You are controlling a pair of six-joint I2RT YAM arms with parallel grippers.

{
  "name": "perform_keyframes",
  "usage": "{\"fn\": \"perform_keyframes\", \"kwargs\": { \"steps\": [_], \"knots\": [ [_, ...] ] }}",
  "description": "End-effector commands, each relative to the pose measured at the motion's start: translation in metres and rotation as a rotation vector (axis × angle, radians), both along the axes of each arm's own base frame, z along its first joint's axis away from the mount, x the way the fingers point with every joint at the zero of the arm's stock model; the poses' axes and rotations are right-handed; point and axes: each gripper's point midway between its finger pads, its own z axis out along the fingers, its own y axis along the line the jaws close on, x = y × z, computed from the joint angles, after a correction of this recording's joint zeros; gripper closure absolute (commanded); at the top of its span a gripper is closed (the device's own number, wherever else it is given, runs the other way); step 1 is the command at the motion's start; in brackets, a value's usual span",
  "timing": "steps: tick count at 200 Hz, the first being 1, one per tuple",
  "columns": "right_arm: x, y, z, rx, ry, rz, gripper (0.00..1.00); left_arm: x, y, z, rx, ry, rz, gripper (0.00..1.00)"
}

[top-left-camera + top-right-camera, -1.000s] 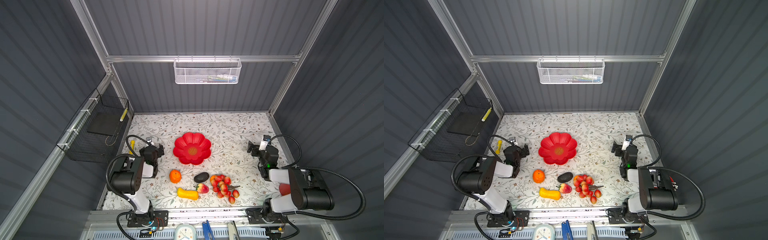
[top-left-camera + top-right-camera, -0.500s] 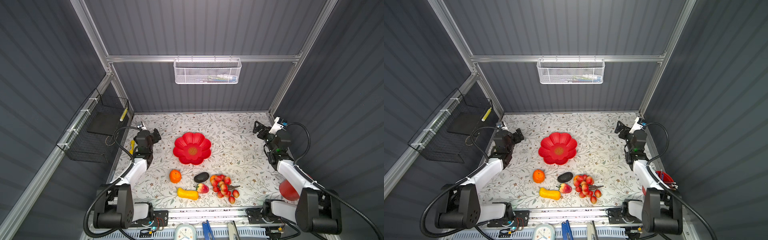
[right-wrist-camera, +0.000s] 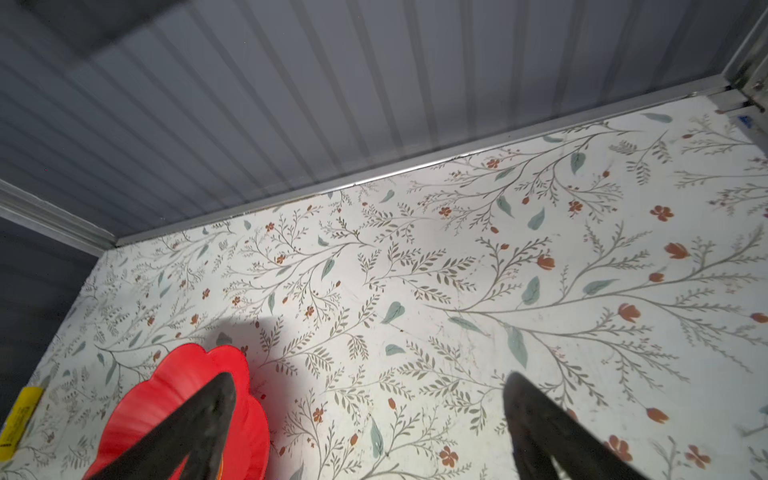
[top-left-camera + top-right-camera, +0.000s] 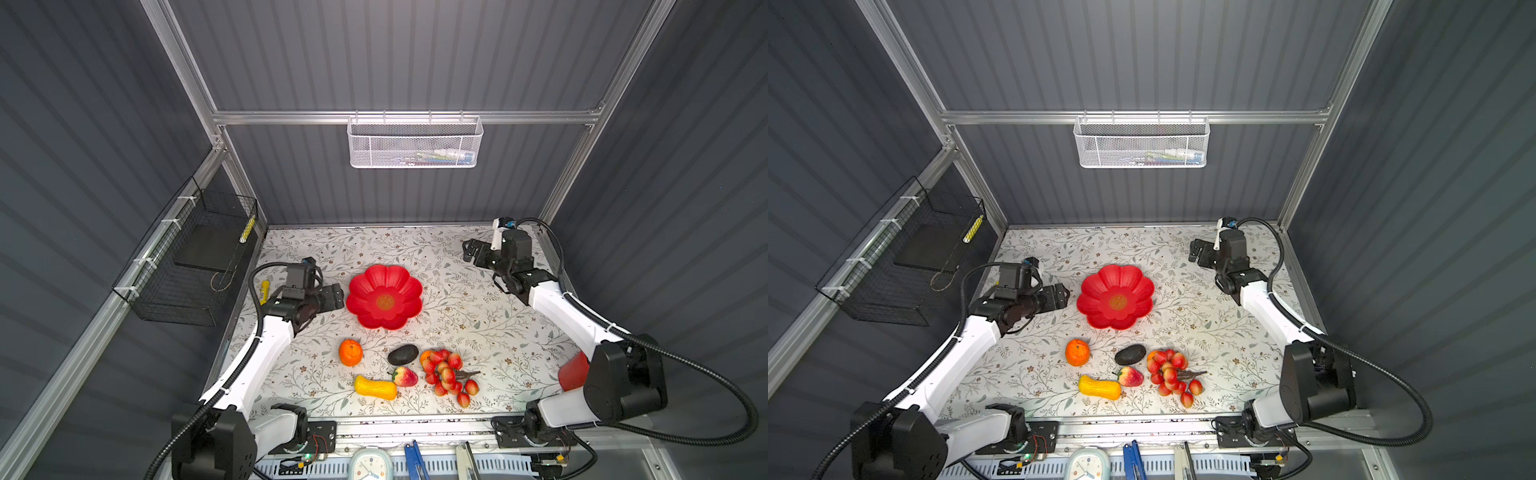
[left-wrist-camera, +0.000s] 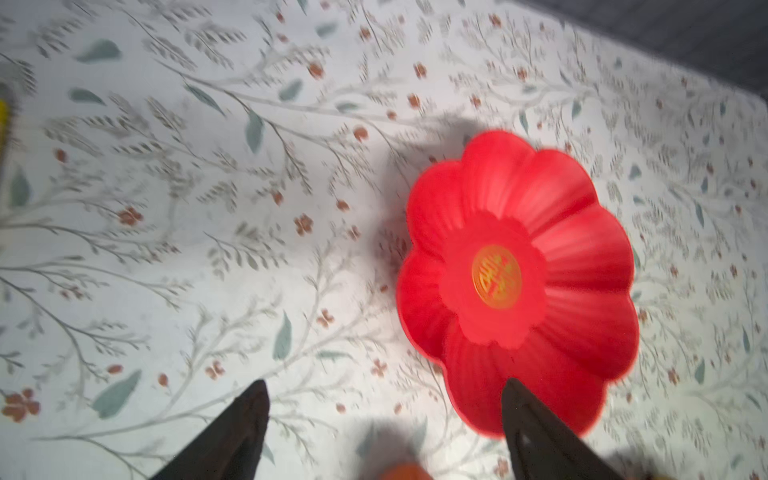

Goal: Place and organize the fake fruits in the fruit bowl
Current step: 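Reach the left gripper down and grasp the orange near the bowl, then lift the orange with the left gripper and drop it into the red bowl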

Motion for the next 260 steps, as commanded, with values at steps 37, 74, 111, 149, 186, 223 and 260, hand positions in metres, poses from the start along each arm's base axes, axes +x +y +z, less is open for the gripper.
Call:
{"fn": "perform_keyframes", "kwargs": {
  "steps": [37, 74, 111, 149, 186, 223, 260],
  "knots": [
    [0.005, 0.026, -0.016, -0.024, 0.061, 0.057, 0.01, -0.057, -0.021, -0.048, 0.013, 0.242, -0.027, 0.09],
    [0.004, 0.029, -0.021, -0.019, 0.075, 0.062, 0.01, -0.072, -0.038, -0.061, 0.036, 0.297, -0.094, 0.08],
    [0.002, 0.028, -0.026, -0.016, 0.086, 0.057, 0.01, -0.092, -0.041, -0.085, 0.085, 0.394, -0.109, 0.07],
    [0.004, 0.028, -0.029, -0.012, 0.093, 0.053, 0.01, -0.096, -0.039, -0.099, 0.118, 0.448, -0.100, 0.09],
    [0.004, 0.028, -0.030, -0.011, 0.090, 0.047, 0.01, -0.097, -0.036, -0.105, 0.141, 0.470, -0.093, 0.30],
    [0.006, 0.029, -0.034, -0.001, 0.098, 0.045, 0.01, -0.093, -0.043, -0.082, 0.107, 0.415, -0.129, 0.50],
    [0.010, 0.030, -0.034, 0.002, 0.095, 0.046, 0.01, -0.076, -0.055, -0.026, 0.043, 0.281, -0.164, 0.52]
  ]
}}
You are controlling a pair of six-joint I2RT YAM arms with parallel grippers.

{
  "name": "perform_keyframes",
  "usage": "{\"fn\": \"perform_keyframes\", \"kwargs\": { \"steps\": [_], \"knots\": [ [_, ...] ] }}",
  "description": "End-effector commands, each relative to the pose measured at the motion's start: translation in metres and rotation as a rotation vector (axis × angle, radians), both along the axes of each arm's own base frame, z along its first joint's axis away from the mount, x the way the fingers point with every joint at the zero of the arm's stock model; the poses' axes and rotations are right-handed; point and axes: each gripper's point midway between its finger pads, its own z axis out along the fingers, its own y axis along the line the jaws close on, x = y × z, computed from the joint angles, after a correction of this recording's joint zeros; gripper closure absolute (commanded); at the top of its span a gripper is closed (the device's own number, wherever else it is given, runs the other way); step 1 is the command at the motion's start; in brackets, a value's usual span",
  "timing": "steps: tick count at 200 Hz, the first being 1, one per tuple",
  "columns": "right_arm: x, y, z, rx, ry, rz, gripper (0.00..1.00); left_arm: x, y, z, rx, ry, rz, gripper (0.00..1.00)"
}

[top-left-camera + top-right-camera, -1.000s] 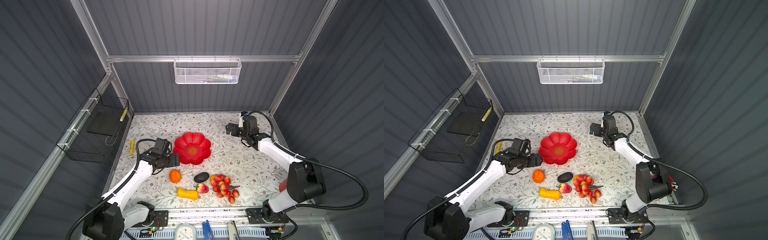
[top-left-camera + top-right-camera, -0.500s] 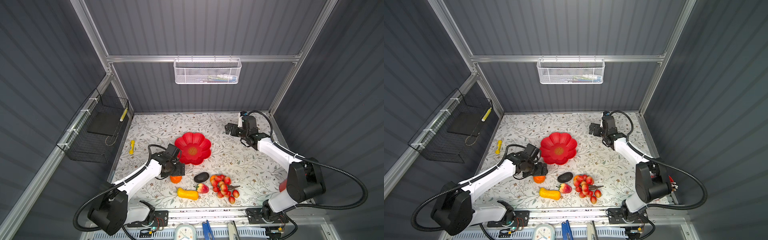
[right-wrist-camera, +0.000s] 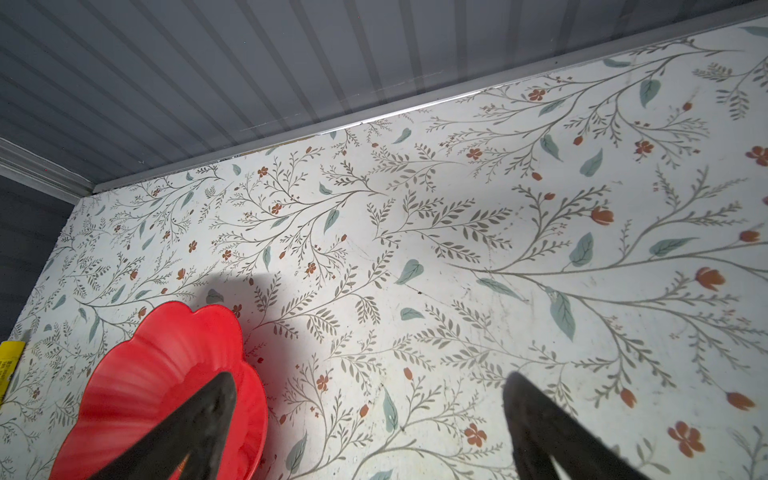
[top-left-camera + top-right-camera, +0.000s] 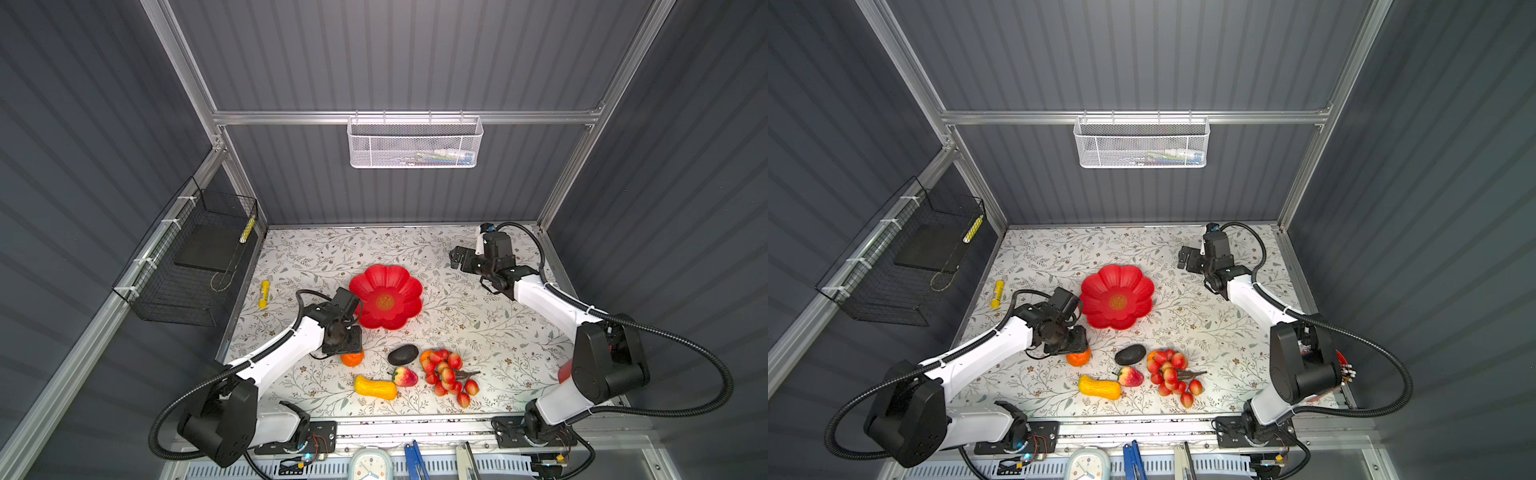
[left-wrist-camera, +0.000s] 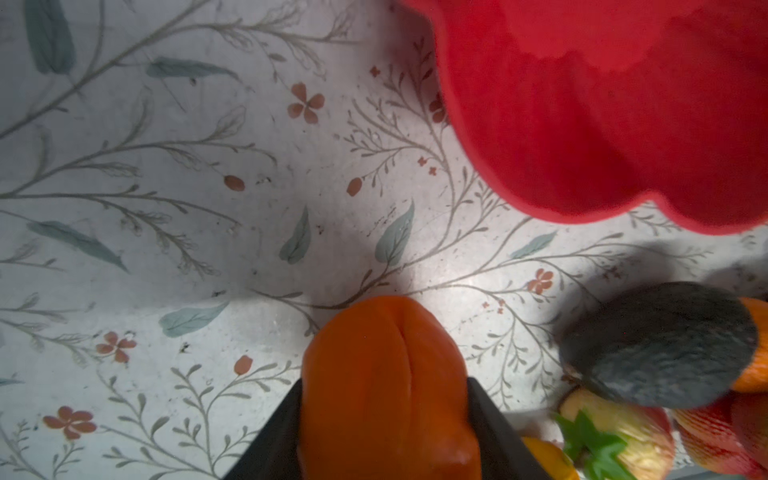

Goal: Place and organize the fake fruits in the fruit bowl
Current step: 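Lift the orange with the left gripper and drop it into the red bowl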

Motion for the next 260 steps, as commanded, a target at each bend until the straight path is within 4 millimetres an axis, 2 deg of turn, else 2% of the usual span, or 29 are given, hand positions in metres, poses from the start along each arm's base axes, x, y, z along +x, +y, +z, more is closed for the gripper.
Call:
{"fn": "perform_keyframes", "kwargs": {
  "steps": [1, 29, 46, 67, 79, 82, 101, 141, 173, 197, 223, 242, 260],
  "knots": [
    [0.005, 0.003, 0.000, 0.007, 0.001, 0.001, 0.01, 0.012, -0.011, 0.047, -0.062, -0.099, -0.039, 0.52],
    [0.008, 0.005, 0.004, 0.005, -0.012, 0.007, 0.01, 0.046, -0.024, 0.087, -0.073, -0.241, -0.087, 0.50],
    [0.008, 0.006, 0.006, 0.007, -0.013, 0.015, 0.01, 0.074, -0.041, 0.100, -0.069, -0.289, -0.132, 0.50],
    [0.006, 0.005, 0.009, -0.002, -0.011, 0.019, 0.01, 0.111, -0.070, 0.105, -0.093, -0.313, -0.195, 0.50],
    [0.002, 0.002, 0.010, -0.012, -0.015, 0.017, 0.01, 0.131, -0.087, 0.098, -0.102, -0.309, -0.230, 0.50],
    [0.002, 0.002, 0.011, -0.014, -0.017, 0.016, 0.01, 0.140, -0.093, 0.104, -0.111, -0.327, -0.238, 0.50],
    [-0.005, -0.004, 0.013, -0.034, -0.019, 0.012, 0.01, 0.165, -0.114, 0.086, -0.101, -0.287, -0.284, 0.50],
    [-0.021, -0.007, 0.017, -0.036, -0.016, 0.023, 0.01, 0.202, -0.137, 0.045, -0.076, -0.246, -0.303, 0.50],
    [-0.028, -0.009, 0.016, -0.037, -0.013, 0.022, 0.01, 0.217, -0.146, 0.022, -0.072, -0.222, -0.287, 0.49],
    [-0.031, -0.008, 0.015, -0.034, -0.003, 0.028, 0.01, 0.218, -0.146, 0.003, -0.040, -0.193, -0.278, 0.49],
    [-0.031, -0.007, 0.014, -0.027, -0.001, 0.032, 0.01, 0.215, -0.143, -0.014, -0.016, -0.152, -0.262, 0.43],
    [-0.031, -0.008, 0.015, -0.027, -0.002, 0.032, 0.01, 0.214, -0.141, -0.017, -0.008, -0.151, -0.253, 0.36],
    [-0.031, -0.006, 0.017, -0.026, -0.003, 0.039, 0.01, 0.216, -0.142, -0.008, -0.019, -0.177, -0.249, 0.28]
  ]
}}
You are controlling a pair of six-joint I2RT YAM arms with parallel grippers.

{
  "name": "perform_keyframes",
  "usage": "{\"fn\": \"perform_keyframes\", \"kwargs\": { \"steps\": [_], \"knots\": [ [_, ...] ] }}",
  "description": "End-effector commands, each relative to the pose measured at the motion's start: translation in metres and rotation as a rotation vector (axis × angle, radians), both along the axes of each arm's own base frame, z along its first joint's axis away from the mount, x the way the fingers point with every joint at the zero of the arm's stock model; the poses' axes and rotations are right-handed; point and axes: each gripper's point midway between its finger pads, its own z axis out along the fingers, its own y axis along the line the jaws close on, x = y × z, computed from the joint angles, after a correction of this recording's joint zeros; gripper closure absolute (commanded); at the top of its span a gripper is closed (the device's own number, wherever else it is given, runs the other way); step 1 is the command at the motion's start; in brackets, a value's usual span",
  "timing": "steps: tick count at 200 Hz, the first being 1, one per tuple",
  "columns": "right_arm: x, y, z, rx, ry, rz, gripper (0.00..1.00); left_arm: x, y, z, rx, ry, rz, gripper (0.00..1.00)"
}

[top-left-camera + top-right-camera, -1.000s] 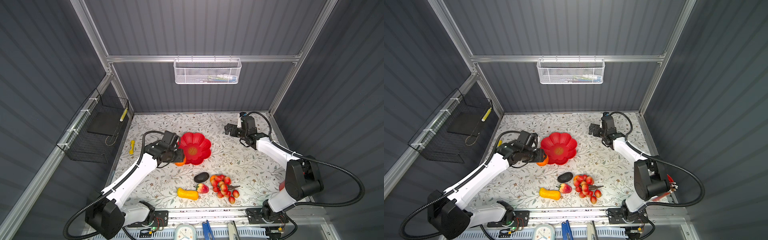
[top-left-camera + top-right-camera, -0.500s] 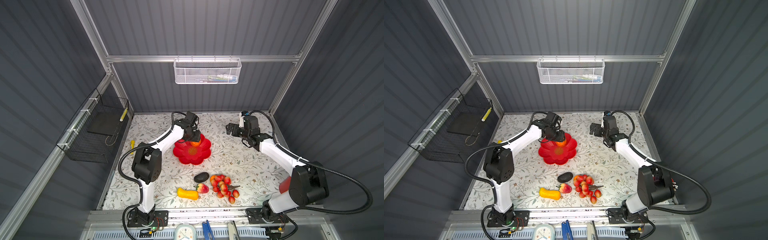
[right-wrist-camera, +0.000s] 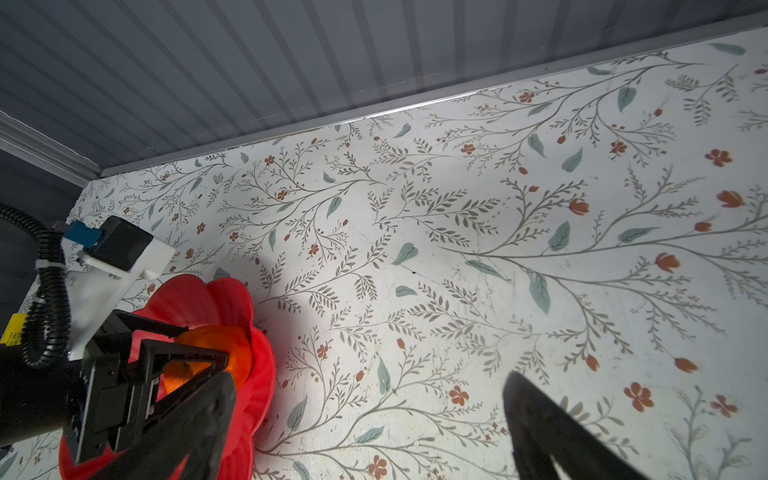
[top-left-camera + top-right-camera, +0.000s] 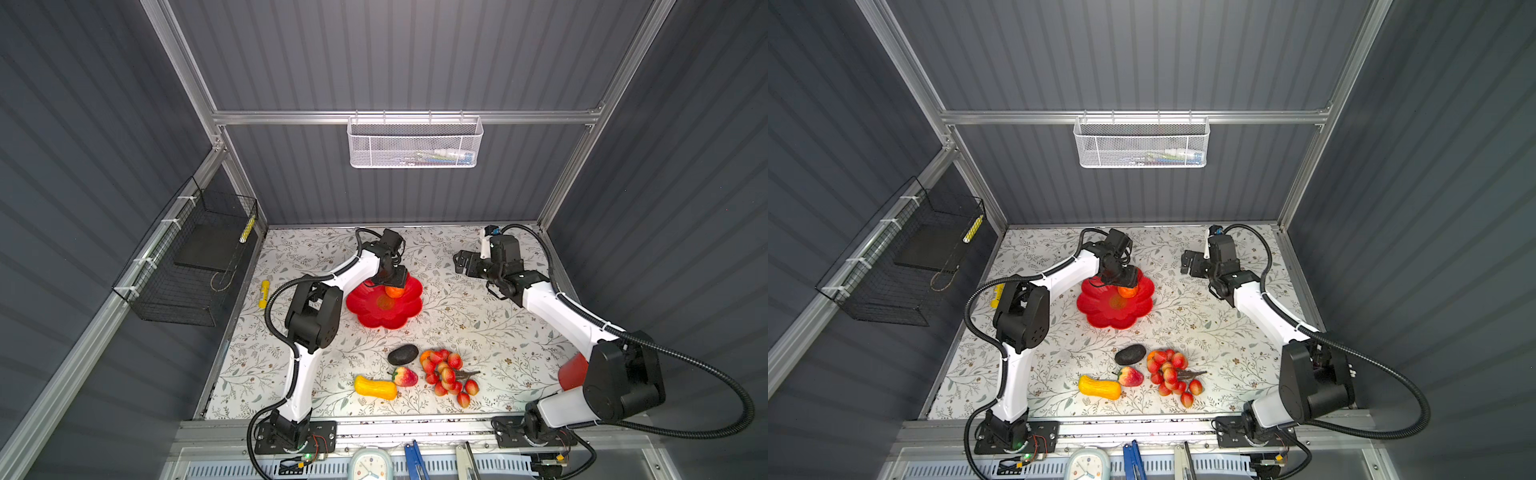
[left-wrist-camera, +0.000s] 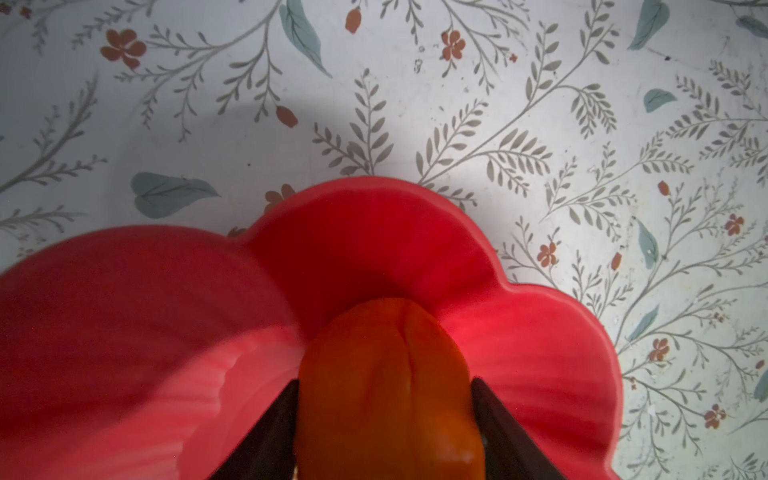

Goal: Place and organize the fake fruits in the fruit bowl
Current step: 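Lift the orange with the left gripper and drop it into the red bowl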

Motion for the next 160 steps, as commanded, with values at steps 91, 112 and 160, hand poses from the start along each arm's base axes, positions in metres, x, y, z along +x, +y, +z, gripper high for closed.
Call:
{"fn": "perform_keyframes", "kwargs": {
  "steps": [91, 112, 160],
  "knots": [
    [-0.058, 0.054, -0.003, -0.081, 0.026, 0.267, 0.05, 0.025, 0.008, 0.153, -0.161, -0.454, 0.071, 0.10],
    [-0.099, 0.092, -0.009, -0.113, 0.014, 0.443, 0.12, 0.019, 0.034, 0.184, -0.143, -0.587, 0.142, 0.07],
    [-0.203, 0.162, -0.034, -0.163, -0.031, 0.812, 0.24, -0.015, 0.124, 0.207, -0.078, -0.740, 0.353, 0.00]
  ]
}}
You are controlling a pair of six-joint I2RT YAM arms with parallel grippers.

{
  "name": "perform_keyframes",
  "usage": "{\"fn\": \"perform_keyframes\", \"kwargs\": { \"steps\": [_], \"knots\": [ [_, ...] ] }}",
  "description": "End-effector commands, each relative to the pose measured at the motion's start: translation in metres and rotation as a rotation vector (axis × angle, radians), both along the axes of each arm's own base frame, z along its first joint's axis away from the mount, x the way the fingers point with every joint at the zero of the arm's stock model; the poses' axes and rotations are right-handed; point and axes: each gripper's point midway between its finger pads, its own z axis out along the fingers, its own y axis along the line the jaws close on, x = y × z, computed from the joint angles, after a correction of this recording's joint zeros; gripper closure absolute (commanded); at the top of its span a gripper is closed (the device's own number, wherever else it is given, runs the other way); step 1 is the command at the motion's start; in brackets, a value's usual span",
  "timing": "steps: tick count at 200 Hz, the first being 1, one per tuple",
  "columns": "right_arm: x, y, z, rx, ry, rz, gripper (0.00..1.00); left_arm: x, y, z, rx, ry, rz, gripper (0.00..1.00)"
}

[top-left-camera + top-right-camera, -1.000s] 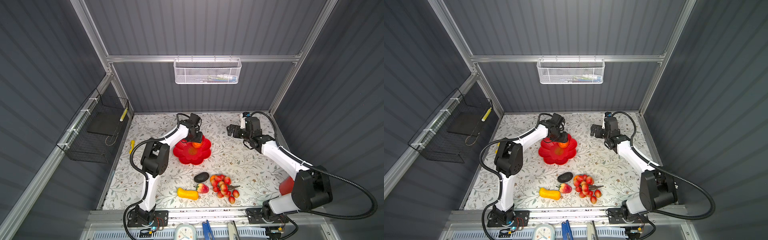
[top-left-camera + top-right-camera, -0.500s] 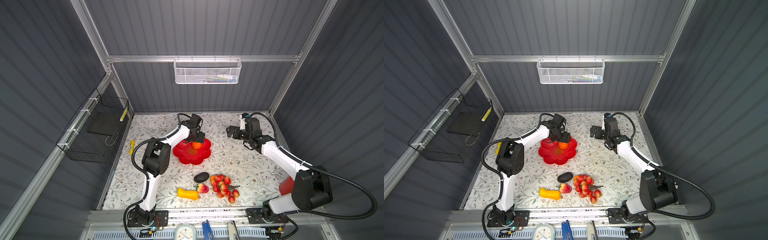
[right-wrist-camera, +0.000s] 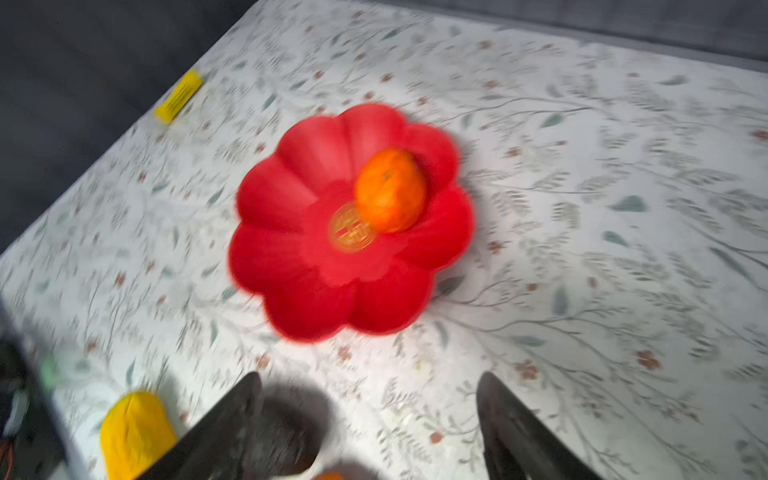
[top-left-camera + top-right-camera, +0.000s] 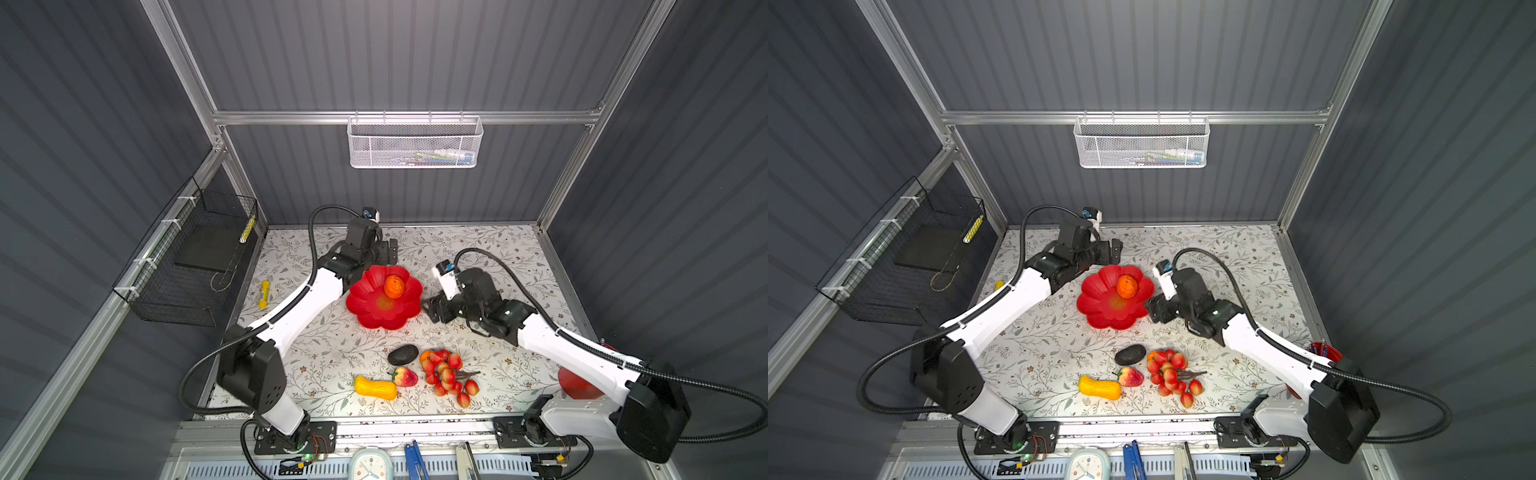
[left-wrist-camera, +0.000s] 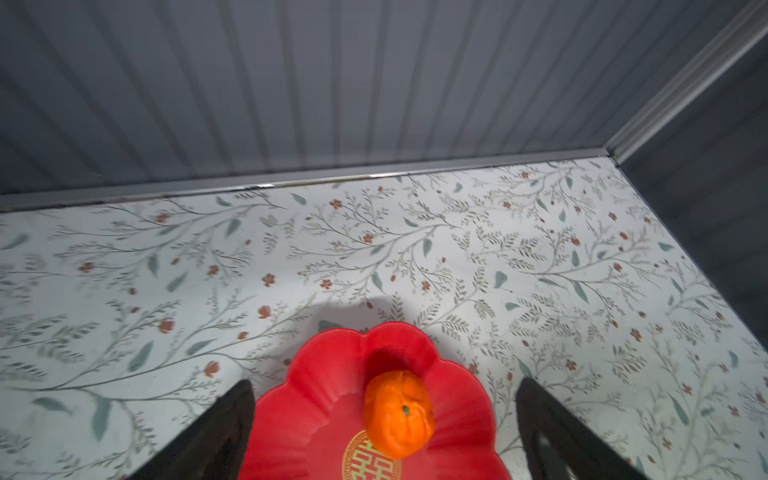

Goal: Place and organize the fake fruits in the fruit bowl
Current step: 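Lift the orange with the left gripper and drop it into the red bowl, then grasp the pink peach with the right gripper and carry it over the bowl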

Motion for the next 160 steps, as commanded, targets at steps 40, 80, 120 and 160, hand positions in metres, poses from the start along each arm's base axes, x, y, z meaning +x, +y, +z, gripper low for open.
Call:
{"fn": "perform_keyframes", "kwargs": {
  "steps": [40, 80, 120, 160],
  "knots": [
    [-0.082, 0.030, -0.033, -0.095, 0.034, 0.315, 0.25, -0.021, 0.112, 0.005, -0.033, -0.078, 0.251, 0.00],
    [-0.107, 0.051, -0.049, -0.195, 0.109, 0.399, 0.32, -0.027, 0.134, 0.015, 0.087, -0.107, 0.286, 0.00],
    [-0.127, 0.052, -0.074, -0.241, 0.155, 0.434, 0.36, -0.033, 0.144, 0.001, 0.106, -0.088, 0.297, 0.00],
    [-0.138, 0.047, -0.098, -0.317, 0.196, 0.443, 0.35, -0.041, 0.150, -0.006, 0.121, -0.065, 0.307, 0.00]
  ]
}}
